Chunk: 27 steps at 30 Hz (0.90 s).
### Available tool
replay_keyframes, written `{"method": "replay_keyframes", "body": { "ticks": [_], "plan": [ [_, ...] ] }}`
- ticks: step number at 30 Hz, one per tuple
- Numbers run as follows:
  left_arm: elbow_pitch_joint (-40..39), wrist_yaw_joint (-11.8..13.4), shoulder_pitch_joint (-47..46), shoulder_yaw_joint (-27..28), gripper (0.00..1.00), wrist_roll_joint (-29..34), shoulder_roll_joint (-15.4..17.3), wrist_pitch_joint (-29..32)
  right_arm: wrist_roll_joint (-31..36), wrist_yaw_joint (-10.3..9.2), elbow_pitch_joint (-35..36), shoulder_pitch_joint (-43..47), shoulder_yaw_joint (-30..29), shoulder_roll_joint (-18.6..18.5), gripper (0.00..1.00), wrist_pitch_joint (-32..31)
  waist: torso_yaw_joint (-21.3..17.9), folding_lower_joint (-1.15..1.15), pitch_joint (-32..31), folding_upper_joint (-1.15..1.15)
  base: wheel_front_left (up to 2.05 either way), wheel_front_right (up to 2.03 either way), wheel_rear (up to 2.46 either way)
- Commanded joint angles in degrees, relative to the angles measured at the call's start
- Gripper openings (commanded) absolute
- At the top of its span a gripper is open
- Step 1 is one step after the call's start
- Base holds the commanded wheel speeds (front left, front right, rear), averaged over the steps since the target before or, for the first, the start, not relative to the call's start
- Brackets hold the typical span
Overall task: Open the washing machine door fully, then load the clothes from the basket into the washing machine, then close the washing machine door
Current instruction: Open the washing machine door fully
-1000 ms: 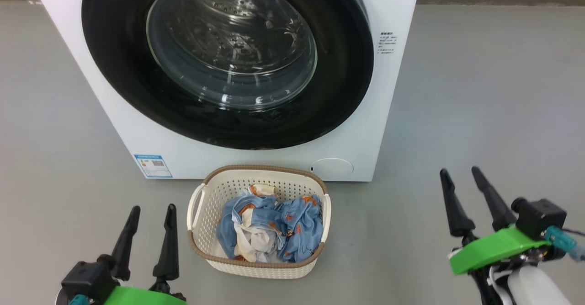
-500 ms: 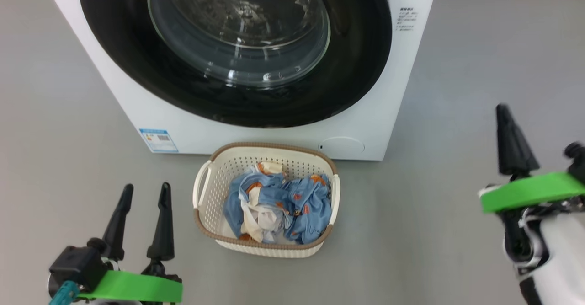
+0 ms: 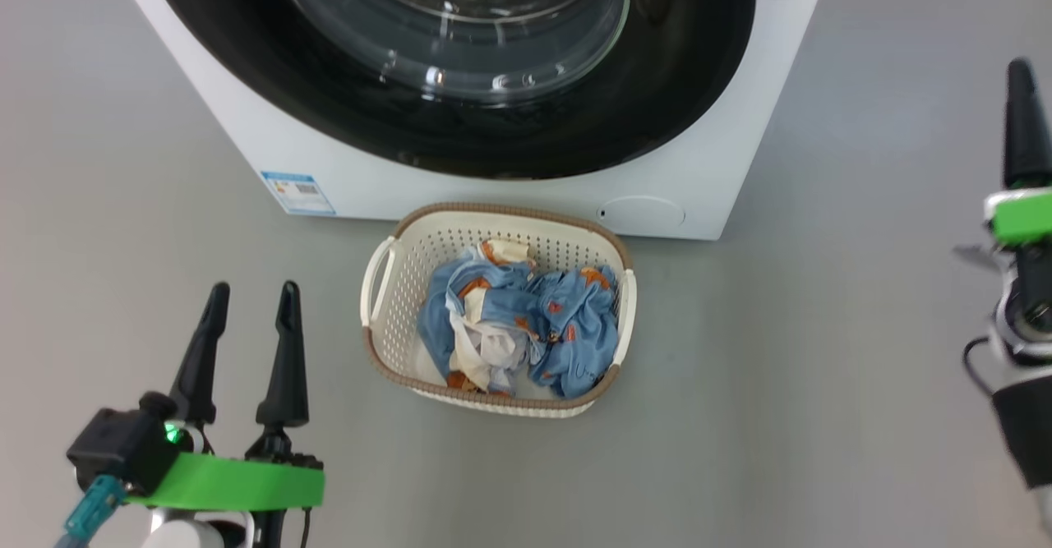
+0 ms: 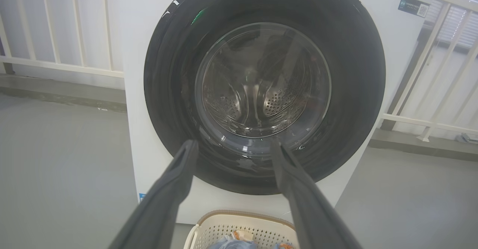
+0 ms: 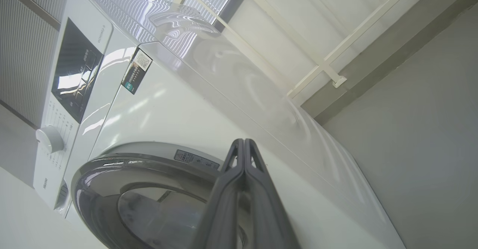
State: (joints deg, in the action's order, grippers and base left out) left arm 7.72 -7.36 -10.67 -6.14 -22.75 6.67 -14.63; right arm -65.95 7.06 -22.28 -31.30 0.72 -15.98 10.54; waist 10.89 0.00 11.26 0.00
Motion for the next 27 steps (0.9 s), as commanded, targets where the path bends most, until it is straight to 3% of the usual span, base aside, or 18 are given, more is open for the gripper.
{"method": "replay_keyframes", "body": {
  "ticks": [1,10,27],
  "plan": [
    [-1.94,-0.13,-2.58,1.55,1.0,-0.69,1.64,-0.37,-3.04,0.43,0.17,-3.17,0.71,-2.32,0.0,-1.58,1.05,0.0,2.1,0.0,0.0,0.0,0.0],
    [-3.09,-0.13,-4.48,0.43,1.0,-1.52,1.75,-0.37,-14.93,0.43,-3.36,-11.91,2.21,-4.76,0.0,-8.33,3.39,0.0,6.09,0.0,0.0,0.0,0.0],
    [-4.99,-0.13,-6.33,-0.63,1.0,-2.9,1.03,-0.37,-25.37,0.43,-9.01,-23.89,3.69,-7.25,0.0,-23.72,7.09,0.0,11.15,0.0,0.0,0.0,0.0]
  ]
}}
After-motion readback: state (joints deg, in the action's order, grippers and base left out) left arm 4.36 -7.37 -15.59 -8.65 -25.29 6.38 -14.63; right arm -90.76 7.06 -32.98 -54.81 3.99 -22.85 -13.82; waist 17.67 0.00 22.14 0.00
